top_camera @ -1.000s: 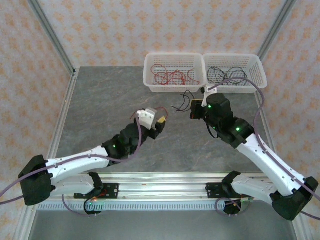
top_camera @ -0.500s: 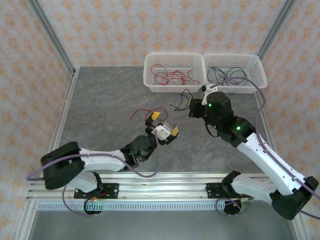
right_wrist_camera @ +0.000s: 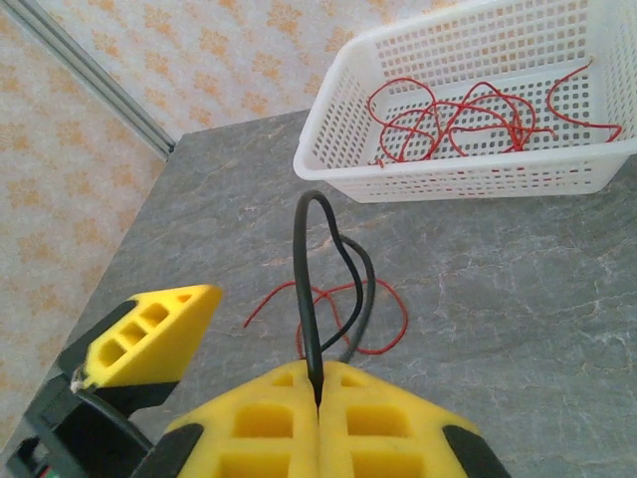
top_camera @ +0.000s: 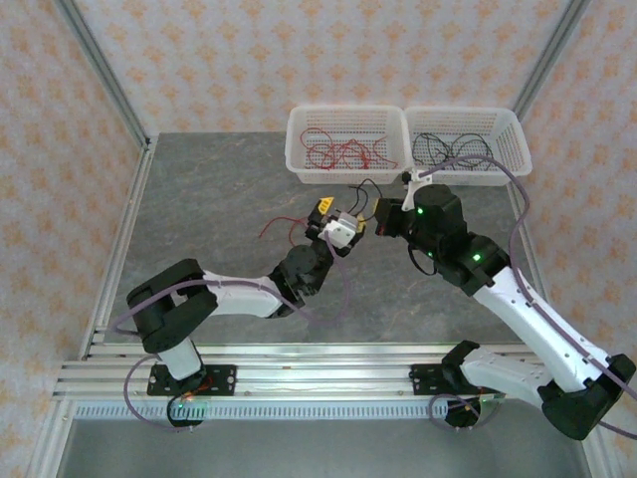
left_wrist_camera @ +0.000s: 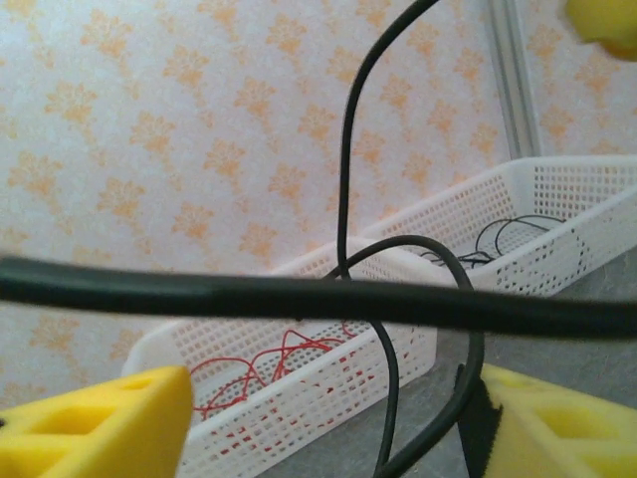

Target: Untangle the cables

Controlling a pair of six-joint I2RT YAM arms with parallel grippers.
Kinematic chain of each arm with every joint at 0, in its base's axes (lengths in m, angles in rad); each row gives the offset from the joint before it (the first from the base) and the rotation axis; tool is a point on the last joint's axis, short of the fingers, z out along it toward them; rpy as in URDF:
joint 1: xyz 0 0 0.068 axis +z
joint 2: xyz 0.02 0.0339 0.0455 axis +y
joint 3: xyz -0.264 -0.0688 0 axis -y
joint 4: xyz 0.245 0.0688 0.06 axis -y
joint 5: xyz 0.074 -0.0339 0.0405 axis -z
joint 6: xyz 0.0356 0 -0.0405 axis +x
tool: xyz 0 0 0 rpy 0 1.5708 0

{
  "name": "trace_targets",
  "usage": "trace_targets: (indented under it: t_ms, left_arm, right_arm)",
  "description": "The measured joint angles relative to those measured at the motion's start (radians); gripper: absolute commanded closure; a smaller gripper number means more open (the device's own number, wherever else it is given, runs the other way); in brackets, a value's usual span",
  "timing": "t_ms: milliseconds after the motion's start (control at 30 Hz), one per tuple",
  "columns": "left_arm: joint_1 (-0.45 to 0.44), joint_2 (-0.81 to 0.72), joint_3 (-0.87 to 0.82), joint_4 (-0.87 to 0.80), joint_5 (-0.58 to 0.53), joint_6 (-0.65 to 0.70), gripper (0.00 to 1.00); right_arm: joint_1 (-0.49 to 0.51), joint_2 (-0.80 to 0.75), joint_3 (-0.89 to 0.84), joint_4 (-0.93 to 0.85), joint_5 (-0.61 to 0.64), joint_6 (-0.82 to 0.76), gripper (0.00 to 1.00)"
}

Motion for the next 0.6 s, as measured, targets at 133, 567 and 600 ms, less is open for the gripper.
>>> trace_targets:
  t_ms: [133,567,600]
  left_arm:
    - [0.005,0.008,0.001,0.026,0.000,-0.001,1.00]
    - [-0.065,-0.241,-0.229,0.223,-0.019,-0.063,1.00]
    - [-0.068,-0.264,-0.244,0.233,-0.019,-0.072,1.00]
  right_arm:
    - [0.000,-0.009,0.000,0.000,0.002,0.002,1.00]
    - [-0.085,-0.006,-0.068,0.044,0.102,0.063,1.00]
    - [-0.091,0.003,-0.069,0.051,0.103,0.064,1.00]
